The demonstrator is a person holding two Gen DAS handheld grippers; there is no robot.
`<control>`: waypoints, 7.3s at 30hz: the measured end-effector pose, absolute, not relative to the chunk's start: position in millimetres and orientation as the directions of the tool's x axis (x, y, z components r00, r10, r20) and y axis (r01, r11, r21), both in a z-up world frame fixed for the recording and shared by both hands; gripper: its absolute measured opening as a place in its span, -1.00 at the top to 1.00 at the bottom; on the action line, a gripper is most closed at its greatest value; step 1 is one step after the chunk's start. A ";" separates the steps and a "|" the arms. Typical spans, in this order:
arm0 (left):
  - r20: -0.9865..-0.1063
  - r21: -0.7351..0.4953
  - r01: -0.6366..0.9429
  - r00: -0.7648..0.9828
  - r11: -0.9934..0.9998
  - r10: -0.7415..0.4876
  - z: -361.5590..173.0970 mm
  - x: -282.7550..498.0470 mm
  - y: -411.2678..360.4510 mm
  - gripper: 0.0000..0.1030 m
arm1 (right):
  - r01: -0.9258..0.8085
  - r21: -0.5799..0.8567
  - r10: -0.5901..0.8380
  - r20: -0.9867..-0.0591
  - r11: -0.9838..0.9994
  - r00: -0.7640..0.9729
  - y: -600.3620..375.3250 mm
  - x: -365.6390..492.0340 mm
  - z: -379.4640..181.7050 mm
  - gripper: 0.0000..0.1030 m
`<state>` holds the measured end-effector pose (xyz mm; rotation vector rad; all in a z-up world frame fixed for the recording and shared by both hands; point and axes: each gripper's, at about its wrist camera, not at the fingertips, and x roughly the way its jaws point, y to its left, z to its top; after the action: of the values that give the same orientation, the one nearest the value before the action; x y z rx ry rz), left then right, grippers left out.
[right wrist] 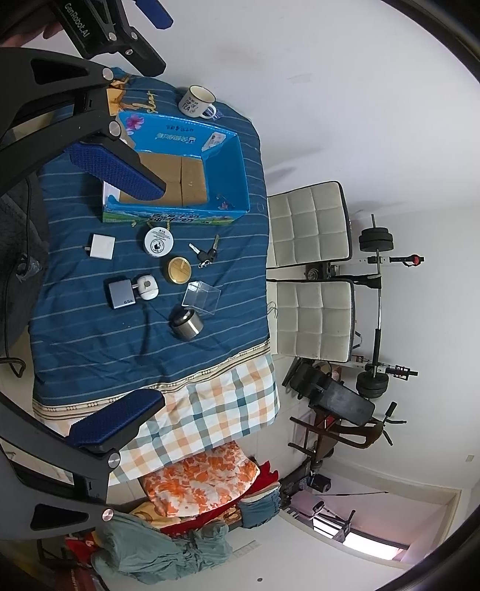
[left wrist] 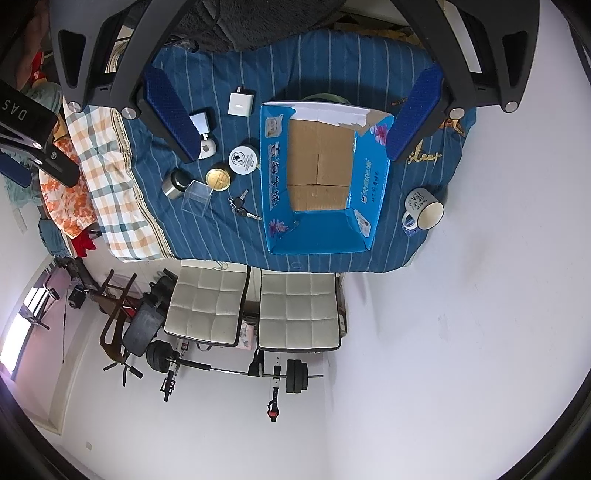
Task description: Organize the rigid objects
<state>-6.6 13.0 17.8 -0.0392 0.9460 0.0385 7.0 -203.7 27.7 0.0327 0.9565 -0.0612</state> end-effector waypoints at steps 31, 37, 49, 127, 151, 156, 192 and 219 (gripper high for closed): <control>-0.841 -0.002 -0.105 0.539 0.994 0.055 -8.8 18.9 29.8 -1.00 | 0.134 0.029 -0.041 -0.872 0.990 0.488 -223.1 32.3 -10.7 -1.00; -0.864 0.048 -0.165 0.488 0.985 0.124 -42.8 45.1 61.3 -1.00 | 0.201 0.037 -0.049 -0.912 0.979 0.408 -239.1 63.1 -53.1 -1.00; -0.956 0.058 -0.186 0.272 0.981 0.108 -180.1 105.0 151.9 -1.00 | 0.241 -0.026 -0.073 -0.979 0.970 0.190 -251.5 129.0 -184.0 -1.00; -0.998 0.035 -0.147 -0.049 0.988 0.028 -332.8 84.8 186.2 0.39 | 0.214 0.160 0.179 -0.981 0.964 -0.069 -209.5 373.2 -402.9 -0.30; -1.000 -0.003 -0.146 0.013 0.989 -0.002 -322.3 80.8 203.1 0.45 | -0.053 0.424 0.427 -0.892 0.904 0.151 -19.9 295.9 -217.7 -0.29; -1.000 -0.007 -0.149 0.013 0.989 -0.005 -320.7 81.1 202.3 0.45 | -0.073 0.498 0.503 -0.858 0.864 0.107 42.8 306.7 -251.0 -0.29; -1.000 -0.006 -0.146 0.015 0.989 -0.004 -320.6 79.0 198.2 0.45 | -0.023 0.528 0.523 -0.847 0.849 -0.097 97.5 329.6 -371.6 -0.70; -1.000 0.000 -0.136 0.022 0.991 0.003 -319.8 77.9 192.1 0.45 | 0.143 0.347 0.311 -0.924 0.927 0.224 -161.6 241.8 -230.6 -1.00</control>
<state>77.9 192.1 -319.8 -0.1055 1.5459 0.1073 241.8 -161.6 -230.6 0.3982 1.3503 0.1200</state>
